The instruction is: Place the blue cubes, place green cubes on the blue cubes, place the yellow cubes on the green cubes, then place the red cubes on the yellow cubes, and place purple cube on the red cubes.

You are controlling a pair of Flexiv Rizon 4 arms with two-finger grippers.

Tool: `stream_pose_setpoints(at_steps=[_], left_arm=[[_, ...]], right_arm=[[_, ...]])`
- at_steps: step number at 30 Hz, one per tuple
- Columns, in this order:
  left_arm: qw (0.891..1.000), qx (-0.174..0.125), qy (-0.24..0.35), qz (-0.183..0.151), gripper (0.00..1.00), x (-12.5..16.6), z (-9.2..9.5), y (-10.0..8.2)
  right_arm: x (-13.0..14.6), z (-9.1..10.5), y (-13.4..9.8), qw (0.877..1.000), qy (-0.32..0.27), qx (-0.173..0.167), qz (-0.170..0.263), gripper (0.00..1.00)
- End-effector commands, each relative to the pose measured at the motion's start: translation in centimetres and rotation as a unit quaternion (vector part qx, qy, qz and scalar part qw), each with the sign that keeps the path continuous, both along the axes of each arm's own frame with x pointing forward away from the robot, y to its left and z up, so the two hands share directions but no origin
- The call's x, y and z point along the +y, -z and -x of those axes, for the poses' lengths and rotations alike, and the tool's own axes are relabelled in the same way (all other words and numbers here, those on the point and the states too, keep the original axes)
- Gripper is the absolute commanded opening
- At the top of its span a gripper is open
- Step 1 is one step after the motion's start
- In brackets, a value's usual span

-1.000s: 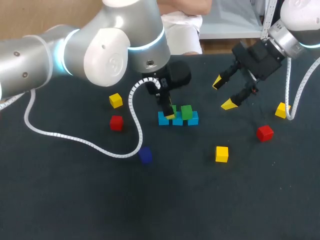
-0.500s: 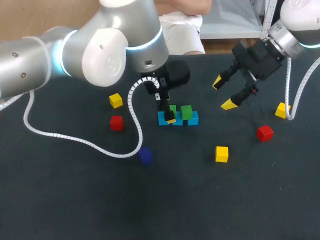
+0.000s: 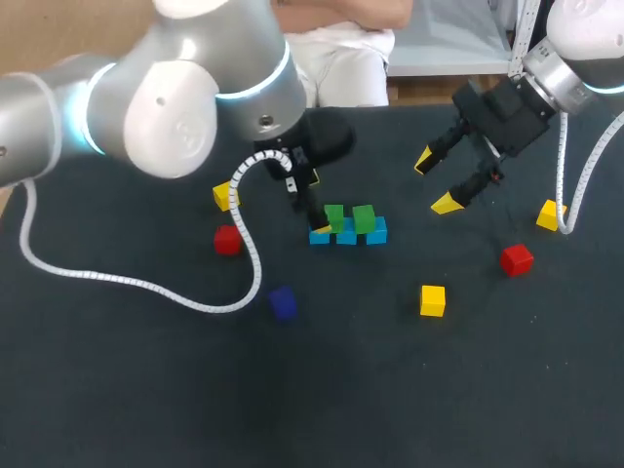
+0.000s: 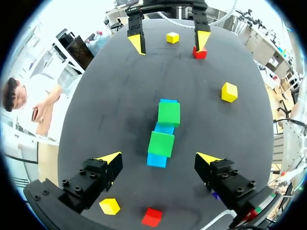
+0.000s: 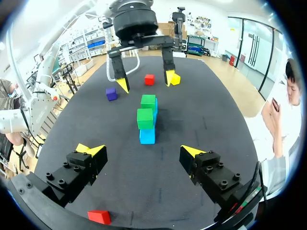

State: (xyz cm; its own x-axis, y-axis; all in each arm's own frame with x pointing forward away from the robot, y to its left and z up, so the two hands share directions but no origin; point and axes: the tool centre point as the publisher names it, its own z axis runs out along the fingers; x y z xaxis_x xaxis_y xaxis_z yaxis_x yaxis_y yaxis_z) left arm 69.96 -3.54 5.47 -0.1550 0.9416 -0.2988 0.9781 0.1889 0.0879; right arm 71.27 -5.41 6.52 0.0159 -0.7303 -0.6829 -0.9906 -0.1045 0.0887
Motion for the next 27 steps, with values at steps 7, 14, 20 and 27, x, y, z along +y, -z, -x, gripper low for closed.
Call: stream_pose_setpoints(at_steps=[7, 14, 20, 27], left_arm=[[1.000, -0.029, 0.009, 0.004, 1.00, 1.3, 2.3, -2.3], [0.998, -0.042, 0.026, 0.038, 1.00, 2.2, 2.6, -3.2], [0.997, -0.053, 0.034, 0.052, 1.00, 2.5, 2.7, -4.0], [0.994, -0.068, 0.059, 0.069, 1.00, 3.2, 3.6, -5.2]], right_arm=[[0.0, 0.1, 0.0, 1.000, 0.001, -0.001, 0.000, 1.00], [0.0, 0.1, 0.0, 1.000, 0.001, -0.001, 0.000, 1.00], [0.0, 0.1, 0.0, 1.000, 0.001, -0.001, 0.000, 1.00], [0.0, 0.1, 0.0, 1.000, 0.001, -0.001, 0.000, 1.00]])
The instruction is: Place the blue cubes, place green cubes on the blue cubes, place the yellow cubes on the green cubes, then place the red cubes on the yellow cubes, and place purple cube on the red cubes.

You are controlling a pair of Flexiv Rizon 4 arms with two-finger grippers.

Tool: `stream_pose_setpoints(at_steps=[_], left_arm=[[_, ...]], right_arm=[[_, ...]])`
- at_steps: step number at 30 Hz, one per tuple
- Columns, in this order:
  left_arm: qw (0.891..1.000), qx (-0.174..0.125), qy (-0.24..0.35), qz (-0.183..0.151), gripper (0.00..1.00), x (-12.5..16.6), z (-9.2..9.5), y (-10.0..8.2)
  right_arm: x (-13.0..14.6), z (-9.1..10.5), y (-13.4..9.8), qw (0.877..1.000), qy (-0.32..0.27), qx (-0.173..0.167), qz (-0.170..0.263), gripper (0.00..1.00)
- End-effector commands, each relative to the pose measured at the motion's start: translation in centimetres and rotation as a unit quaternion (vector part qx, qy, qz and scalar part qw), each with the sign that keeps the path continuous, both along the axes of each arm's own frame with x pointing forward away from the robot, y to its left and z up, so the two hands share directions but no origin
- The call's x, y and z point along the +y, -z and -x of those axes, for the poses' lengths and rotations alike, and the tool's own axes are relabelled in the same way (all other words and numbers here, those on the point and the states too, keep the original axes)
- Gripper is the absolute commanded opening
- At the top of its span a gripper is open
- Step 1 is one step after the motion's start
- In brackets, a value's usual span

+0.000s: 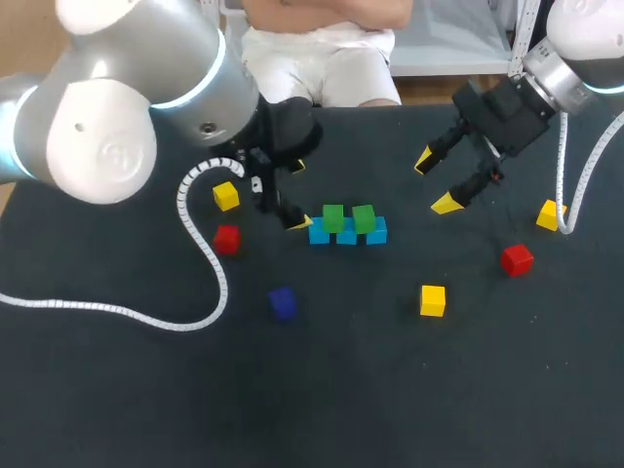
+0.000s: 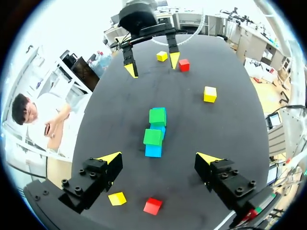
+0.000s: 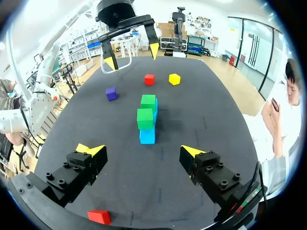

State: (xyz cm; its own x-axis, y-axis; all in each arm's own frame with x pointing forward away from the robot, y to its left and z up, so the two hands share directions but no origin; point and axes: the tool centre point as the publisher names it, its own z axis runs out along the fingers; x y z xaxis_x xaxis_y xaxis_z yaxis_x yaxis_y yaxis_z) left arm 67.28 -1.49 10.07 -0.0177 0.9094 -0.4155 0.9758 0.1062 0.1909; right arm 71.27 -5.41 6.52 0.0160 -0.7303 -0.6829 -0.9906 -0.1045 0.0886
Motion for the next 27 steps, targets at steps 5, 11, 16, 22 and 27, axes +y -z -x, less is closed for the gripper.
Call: stream_pose_setpoints(at_steps=[5, 11, 16, 22, 27], left_arm=[[1.000, -0.010, 0.015, 0.022, 1.00, 2.1, 1.7, -0.9], [0.997, -0.020, 0.042, 0.063, 1.00, 3.1, 2.0, -0.8], [0.993, -0.020, 0.058, 0.098, 1.00, 3.7, 1.8, -0.4], [0.993, -0.011, 0.051, 0.104, 1.00, 3.9, 1.5, -0.8], [0.994, 0.003, 0.054, 0.093, 1.00, 4.1, 1.3, -1.1]], right_arm=[[0.0, 0.1, 0.0, 1.000, 0.001, -0.001, 0.000, 1.00], [0.0, 0.1, 0.0, 1.000, 0.001, -0.001, 0.000, 1.00], [0.0, 0.1, 0.0, 1.000, 0.001, -0.001, 0.000, 1.00], [0.0, 0.1, 0.0, 1.000, 0.001, -0.001, 0.000, 1.00], [0.0, 0.1, 0.0, 1.000, 0.001, -0.001, 0.000, 1.00]])
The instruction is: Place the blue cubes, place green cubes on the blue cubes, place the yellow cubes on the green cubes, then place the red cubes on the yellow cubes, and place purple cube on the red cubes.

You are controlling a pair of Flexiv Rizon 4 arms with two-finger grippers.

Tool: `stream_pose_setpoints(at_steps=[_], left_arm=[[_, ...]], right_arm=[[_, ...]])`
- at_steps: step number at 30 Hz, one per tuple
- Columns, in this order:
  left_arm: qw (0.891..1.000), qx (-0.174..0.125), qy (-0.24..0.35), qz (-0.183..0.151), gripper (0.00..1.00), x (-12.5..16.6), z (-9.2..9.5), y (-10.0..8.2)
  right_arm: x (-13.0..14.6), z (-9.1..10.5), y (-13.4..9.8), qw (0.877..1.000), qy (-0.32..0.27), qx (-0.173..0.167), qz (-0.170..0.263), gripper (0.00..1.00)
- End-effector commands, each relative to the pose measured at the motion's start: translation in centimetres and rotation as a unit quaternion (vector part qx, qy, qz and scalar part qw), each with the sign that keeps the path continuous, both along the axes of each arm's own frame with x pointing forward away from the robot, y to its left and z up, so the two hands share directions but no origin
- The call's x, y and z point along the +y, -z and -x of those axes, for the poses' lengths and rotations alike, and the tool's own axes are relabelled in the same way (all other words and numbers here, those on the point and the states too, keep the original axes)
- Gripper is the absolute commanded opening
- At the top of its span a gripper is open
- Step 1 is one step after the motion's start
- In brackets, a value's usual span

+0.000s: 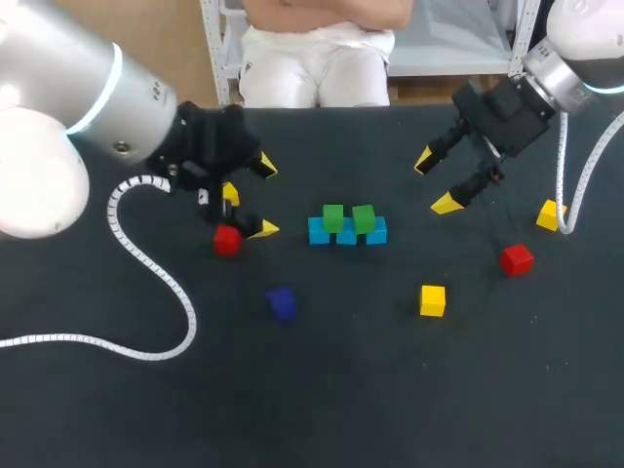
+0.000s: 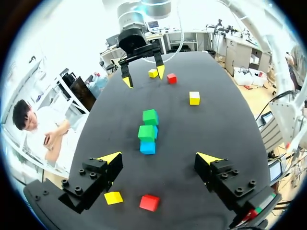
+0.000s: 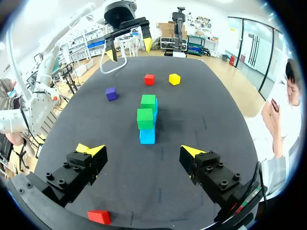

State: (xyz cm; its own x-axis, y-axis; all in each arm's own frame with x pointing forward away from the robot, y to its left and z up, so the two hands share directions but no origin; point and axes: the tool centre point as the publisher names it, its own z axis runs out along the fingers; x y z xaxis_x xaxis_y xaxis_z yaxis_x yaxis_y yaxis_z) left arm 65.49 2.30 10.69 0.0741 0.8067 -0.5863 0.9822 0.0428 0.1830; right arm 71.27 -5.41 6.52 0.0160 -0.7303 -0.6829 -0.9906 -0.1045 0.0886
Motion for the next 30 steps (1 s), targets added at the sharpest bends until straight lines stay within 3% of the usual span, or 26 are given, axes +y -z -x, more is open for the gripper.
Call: stream_pose_setpoints(at_steps=[1, 4, 10, 30], left_arm=[[1.000, 0.011, 0.003, -0.007, 1.00, 0.41, -0.52, -0.52], [0.999, 0.045, 0.012, -0.010, 1.00, 0.58, -0.86, -0.21], [0.998, 0.050, 0.015, -0.026, 1.00, 0.61, -0.99, -0.47], [0.998, 0.050, 0.015, -0.026, 1.00, 0.61, -0.99, -0.47]], right_arm=[[-0.02, 0.08, -0.01, 1.000, 0.001, -0.001, 0.000, 1.00], [-0.02, 0.08, -0.01, 1.000, 0.001, -0.001, 0.000, 1.00], [-0.02, 0.08, -0.01, 1.000, 0.001, -0.001, 0.000, 1.00], [-0.02, 0.08, -0.01, 1.000, 0.001, -0.001, 0.000, 1.00]])
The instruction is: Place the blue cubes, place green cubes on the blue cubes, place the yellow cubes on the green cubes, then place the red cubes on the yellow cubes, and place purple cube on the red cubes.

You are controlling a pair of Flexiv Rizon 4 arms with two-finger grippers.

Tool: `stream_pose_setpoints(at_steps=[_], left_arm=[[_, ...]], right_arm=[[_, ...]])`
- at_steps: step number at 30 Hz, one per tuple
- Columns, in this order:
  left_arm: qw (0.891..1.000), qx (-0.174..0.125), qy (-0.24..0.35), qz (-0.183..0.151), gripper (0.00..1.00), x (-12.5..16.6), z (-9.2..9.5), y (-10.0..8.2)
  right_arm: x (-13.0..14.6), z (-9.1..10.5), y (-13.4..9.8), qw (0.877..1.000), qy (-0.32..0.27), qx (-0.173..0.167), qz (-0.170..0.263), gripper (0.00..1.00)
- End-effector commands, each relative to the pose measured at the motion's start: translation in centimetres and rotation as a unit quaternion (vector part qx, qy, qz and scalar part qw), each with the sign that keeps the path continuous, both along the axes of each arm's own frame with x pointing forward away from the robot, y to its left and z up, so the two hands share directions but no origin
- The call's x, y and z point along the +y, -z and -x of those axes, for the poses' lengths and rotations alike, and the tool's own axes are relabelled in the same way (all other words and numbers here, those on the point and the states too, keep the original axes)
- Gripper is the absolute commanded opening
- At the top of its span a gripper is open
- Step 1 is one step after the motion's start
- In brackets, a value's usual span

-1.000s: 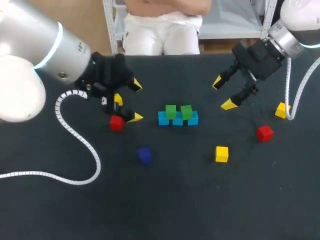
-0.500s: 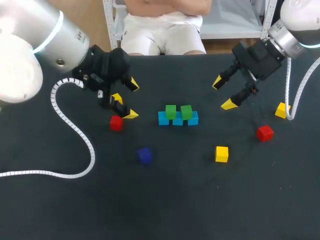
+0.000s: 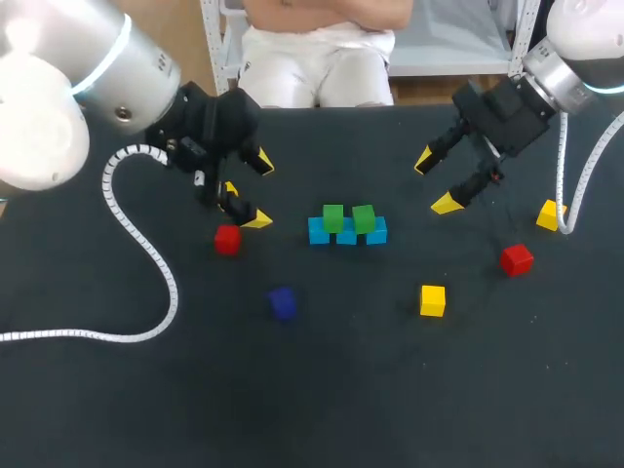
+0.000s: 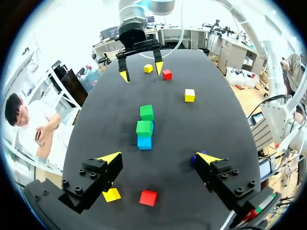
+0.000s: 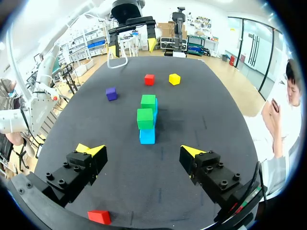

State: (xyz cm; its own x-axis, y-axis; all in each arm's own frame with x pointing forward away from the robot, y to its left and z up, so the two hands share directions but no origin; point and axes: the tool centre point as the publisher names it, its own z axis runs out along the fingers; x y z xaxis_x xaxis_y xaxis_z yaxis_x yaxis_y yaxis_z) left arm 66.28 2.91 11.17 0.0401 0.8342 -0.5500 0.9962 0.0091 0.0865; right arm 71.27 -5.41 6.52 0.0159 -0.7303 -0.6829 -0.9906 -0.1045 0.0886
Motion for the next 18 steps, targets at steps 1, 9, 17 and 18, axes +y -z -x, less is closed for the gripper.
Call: stream_pose_setpoints(at_steps=[1, 9, 17, 18], left_arm=[[1.000, 0.001, 0.002, 0.000, 1.00, 0.00, -0.20, 0.01], [1.000, -0.004, 0.001, 0.015, 1.00, 0.44, -0.60, -0.32], [1.000, 0.021, 0.001, 0.010, 1.00, 0.69, -0.87, 0.00], [1.000, 0.022, 0.000, 0.011, 1.00, 0.70, -0.90, 0.04]], right_arm=[[-0.02, 0.08, -0.01, 1.000, 0.001, -0.001, 0.000, 1.00], [-0.02, 0.08, -0.01, 1.000, 0.001, -0.001, 0.000, 1.00], [-0.02, 0.08, -0.01, 1.000, 0.001, -0.001, 0.000, 1.00], [-0.02, 0.08, -0.01, 1.000, 0.001, -0.001, 0.000, 1.00]])
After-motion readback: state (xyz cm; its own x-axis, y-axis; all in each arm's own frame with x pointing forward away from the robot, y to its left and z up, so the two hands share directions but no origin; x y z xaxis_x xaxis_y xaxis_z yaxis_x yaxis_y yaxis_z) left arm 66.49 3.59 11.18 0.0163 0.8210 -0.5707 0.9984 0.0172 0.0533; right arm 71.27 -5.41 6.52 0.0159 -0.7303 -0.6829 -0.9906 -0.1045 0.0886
